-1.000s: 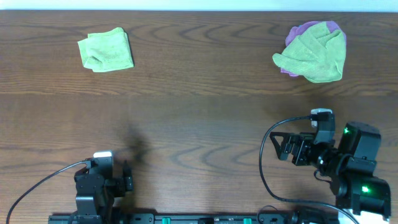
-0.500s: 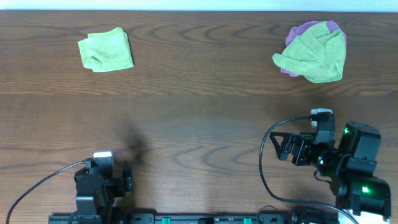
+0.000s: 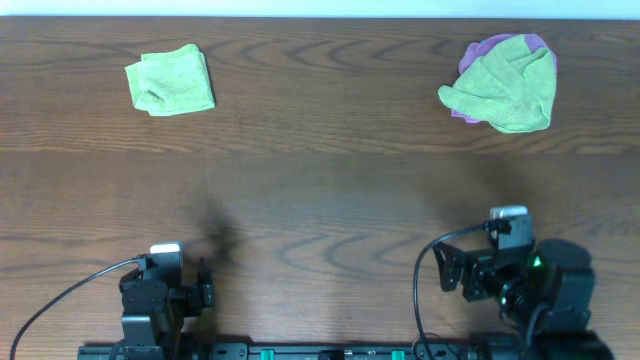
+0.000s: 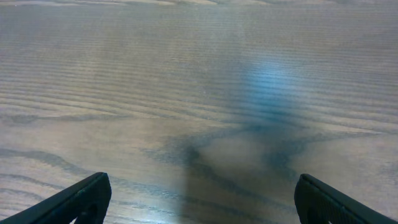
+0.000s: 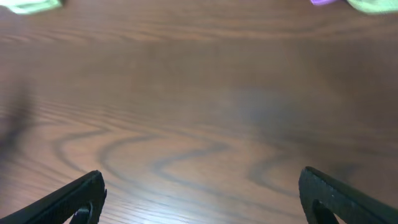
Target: Fold the cloth
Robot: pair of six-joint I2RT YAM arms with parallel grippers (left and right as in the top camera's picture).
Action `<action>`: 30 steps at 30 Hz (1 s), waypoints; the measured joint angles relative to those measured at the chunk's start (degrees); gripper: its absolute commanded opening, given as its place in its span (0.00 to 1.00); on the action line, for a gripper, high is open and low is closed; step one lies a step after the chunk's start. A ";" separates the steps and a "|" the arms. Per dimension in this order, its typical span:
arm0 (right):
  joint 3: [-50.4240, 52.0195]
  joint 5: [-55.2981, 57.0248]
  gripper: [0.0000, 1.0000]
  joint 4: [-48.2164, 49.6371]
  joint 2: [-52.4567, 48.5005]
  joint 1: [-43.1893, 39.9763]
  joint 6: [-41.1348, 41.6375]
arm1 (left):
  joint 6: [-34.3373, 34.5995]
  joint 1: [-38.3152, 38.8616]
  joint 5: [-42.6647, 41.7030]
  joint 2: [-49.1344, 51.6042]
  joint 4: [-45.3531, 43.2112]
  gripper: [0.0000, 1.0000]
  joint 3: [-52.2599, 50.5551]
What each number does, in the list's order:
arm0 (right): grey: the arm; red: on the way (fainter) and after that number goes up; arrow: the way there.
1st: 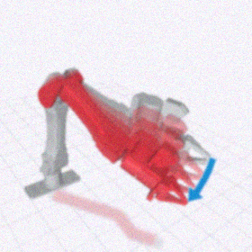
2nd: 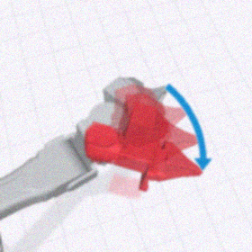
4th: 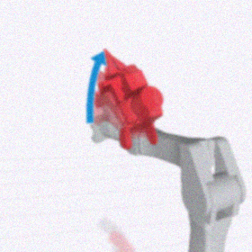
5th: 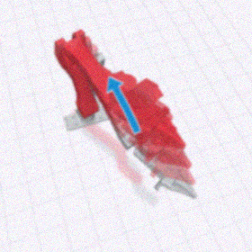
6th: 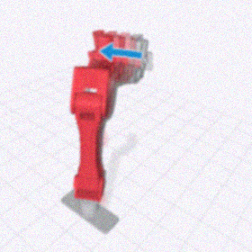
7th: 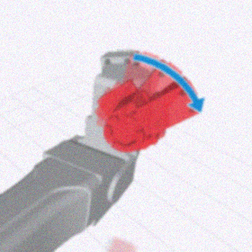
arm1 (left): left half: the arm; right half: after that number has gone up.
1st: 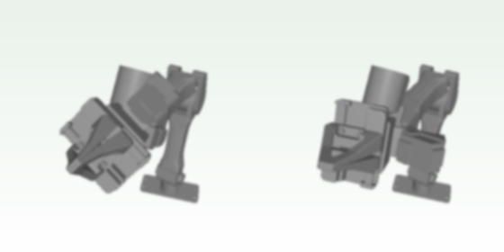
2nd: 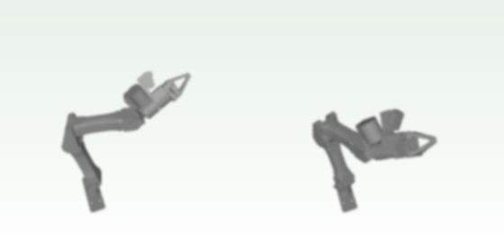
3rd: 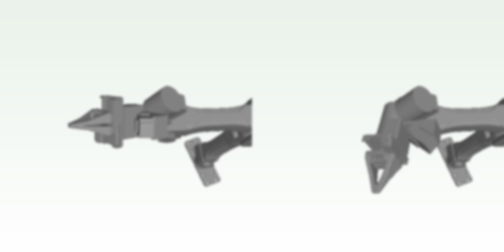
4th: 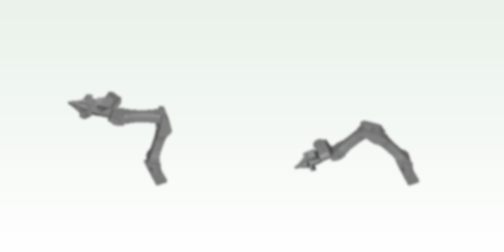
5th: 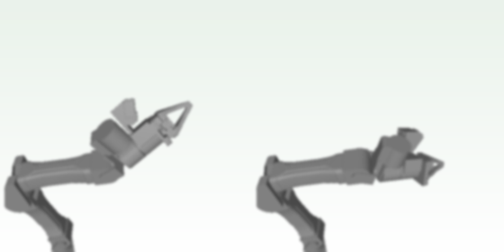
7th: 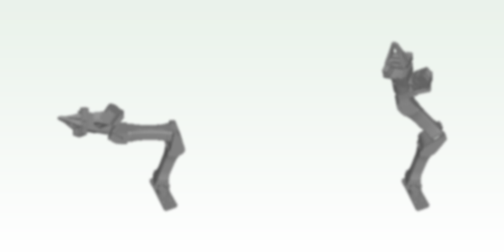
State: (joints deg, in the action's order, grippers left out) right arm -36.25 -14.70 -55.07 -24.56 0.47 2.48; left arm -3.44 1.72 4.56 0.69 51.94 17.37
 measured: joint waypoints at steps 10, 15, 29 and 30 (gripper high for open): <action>17.27 4.33 0.99 5.46 16.87 0.52 -0.17 | 0.02 0.00 -0.02 0.00 0.02 0.95 0.02; 21.73 4.50 0.99 5.77 22.45 0.52 -0.17 | 0.02 0.00 0.00 -0.02 0.04 0.95 0.02; 24.59 5.31 0.99 6.47 23.61 0.52 -0.17 | 0.02 0.00 0.00 -0.02 0.04 0.95 0.02; 24.59 5.33 0.99 6.49 23.61 0.52 -0.17 | 0.02 0.00 0.00 -0.02 0.04 0.95 0.02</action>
State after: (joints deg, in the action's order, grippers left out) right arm -11.66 -9.37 -48.58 -0.95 0.99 2.31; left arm -3.42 1.72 4.56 0.67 51.99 17.39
